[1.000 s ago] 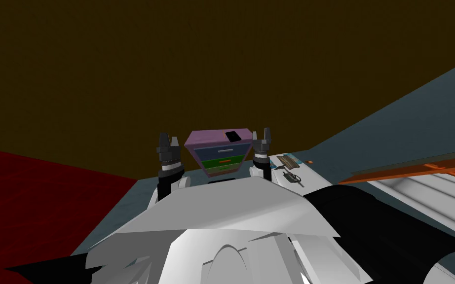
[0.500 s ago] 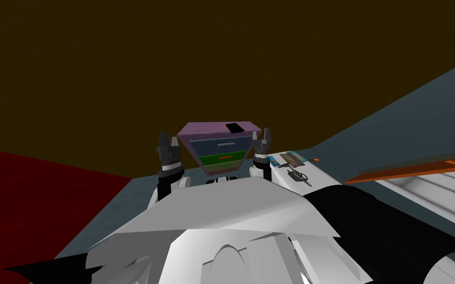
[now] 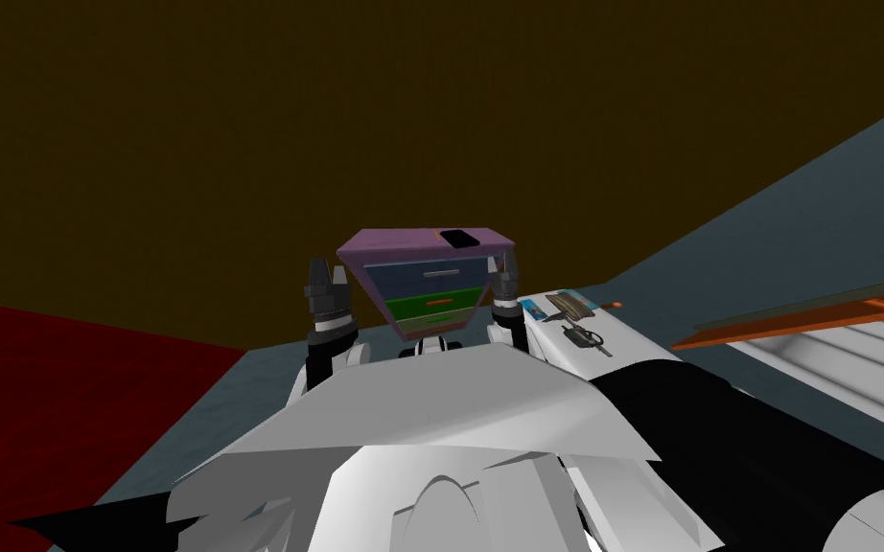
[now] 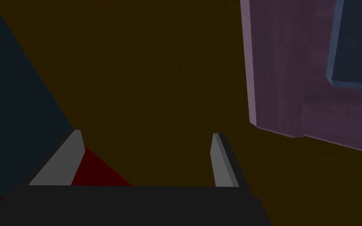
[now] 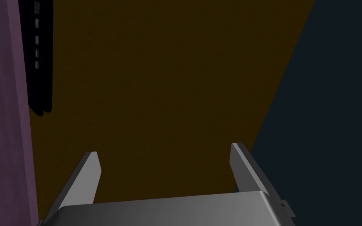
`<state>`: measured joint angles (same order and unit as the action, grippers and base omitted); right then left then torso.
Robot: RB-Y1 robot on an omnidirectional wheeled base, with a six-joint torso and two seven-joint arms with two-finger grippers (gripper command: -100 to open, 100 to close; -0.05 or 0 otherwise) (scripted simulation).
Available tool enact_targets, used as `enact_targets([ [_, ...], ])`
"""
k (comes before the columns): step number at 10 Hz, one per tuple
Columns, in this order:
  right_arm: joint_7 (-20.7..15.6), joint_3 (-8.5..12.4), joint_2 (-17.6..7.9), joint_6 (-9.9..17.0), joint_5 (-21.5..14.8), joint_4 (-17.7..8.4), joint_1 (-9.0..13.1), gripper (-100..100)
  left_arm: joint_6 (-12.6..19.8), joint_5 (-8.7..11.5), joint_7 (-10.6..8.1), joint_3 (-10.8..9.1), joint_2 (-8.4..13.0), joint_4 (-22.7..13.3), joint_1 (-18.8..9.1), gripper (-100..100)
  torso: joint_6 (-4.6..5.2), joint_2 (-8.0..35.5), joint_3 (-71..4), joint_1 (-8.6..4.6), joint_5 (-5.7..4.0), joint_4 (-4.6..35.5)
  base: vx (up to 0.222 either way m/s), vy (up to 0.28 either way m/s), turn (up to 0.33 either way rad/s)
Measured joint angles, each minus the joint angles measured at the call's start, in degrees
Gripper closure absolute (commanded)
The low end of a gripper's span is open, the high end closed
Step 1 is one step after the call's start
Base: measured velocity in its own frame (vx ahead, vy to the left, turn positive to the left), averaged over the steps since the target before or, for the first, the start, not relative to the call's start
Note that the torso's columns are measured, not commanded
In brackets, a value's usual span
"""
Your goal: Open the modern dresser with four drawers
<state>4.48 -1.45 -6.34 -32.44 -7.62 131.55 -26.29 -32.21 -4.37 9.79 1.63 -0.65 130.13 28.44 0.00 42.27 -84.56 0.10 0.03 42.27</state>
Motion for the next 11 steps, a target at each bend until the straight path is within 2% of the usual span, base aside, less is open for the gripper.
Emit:
enact_targets([
  [4,-4.64,1.17,-2.77,0.53,-5.0,-1.91,1.49,-100,0.0,0.0,0.0,0.0,0.0,0.0,0.0,0,0.01,0.0,-0.02,-0.07,-0.03,0.01,0.01,0.092,-0.074],
  [11,-15.19,3.21,-5.22,1.53,-16.2,-5.18,4.2,-100,0.0,0.0,0.0,0.0,0.0,0.0,0.0,0,0.0,-0.01,-0.02,-0.28,-0.08,0.01,0.007,0.114,-0.081],
])
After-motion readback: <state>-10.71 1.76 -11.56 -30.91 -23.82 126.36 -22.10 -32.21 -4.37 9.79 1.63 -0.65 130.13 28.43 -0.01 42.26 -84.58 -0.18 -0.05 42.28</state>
